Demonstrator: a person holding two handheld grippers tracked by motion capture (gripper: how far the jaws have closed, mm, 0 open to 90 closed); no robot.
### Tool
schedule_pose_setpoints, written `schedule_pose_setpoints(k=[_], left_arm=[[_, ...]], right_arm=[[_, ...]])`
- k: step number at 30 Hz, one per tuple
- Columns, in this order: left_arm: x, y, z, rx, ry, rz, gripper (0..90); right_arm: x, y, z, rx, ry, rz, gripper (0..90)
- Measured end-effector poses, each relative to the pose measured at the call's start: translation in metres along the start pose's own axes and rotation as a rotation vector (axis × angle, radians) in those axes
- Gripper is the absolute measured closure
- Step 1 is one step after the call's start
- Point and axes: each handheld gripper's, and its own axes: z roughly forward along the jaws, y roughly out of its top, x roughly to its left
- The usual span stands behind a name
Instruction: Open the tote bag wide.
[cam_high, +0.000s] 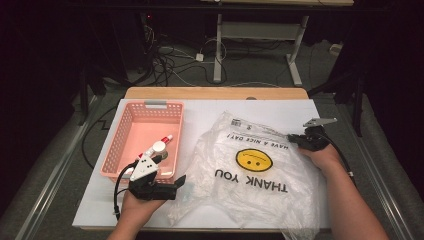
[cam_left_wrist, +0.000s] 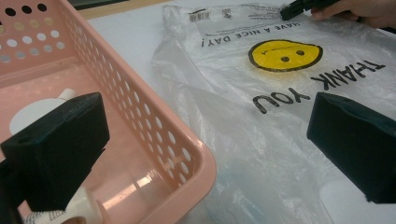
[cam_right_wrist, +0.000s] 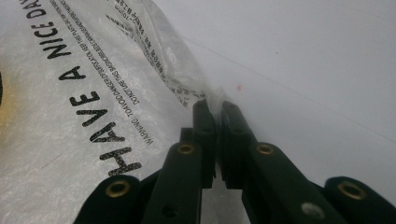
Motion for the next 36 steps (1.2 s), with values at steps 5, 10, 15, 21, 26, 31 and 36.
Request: schedule_pose_setpoints(k=[5, 10, 15, 21, 26, 31, 36], left_arm=[[-0.001, 0.001, 0.000, -0.003, -0.003, 0.005, 0.0], [0.001, 0.001, 0.001, -0.005, -0.005, 0.002, 0.0], [0.003, 0.001, 0.001, -0.009, -0.011, -0.003, 0.0], [0.002, 0.002, 0.001, -0.008, -0.015, 0.001, 0.0], [0.005, 0.002, 0.000, -0.008, -0.014, 0.004, 0.0], [0.013, 0.002, -0.007, -0.027, -0.003, -0.020, 0.0], [0.016, 0.002, -0.011, -0.036, 0.003, -0.017, 0.0]], right_arm=[[-0.013, -0.002, -0.006, -0.025, -0.073, 0.075, 89.2], [-0.028, -0.004, -0.015, -0.055, -0.148, 0.120, 89.2], [-0.047, -0.010, -0.022, -0.085, -0.214, 0.188, 89.2], [-0.065, -0.023, -0.036, -0.104, -0.311, 0.285, 89.3], [-0.076, -0.035, -0.057, -0.145, -0.377, 0.345, 89.3], [-0.078, -0.052, -0.074, -0.170, -0.427, 0.394, 89.3], [-0.060, -0.058, -0.070, -0.154, -0.416, 0.366, 89.2]])
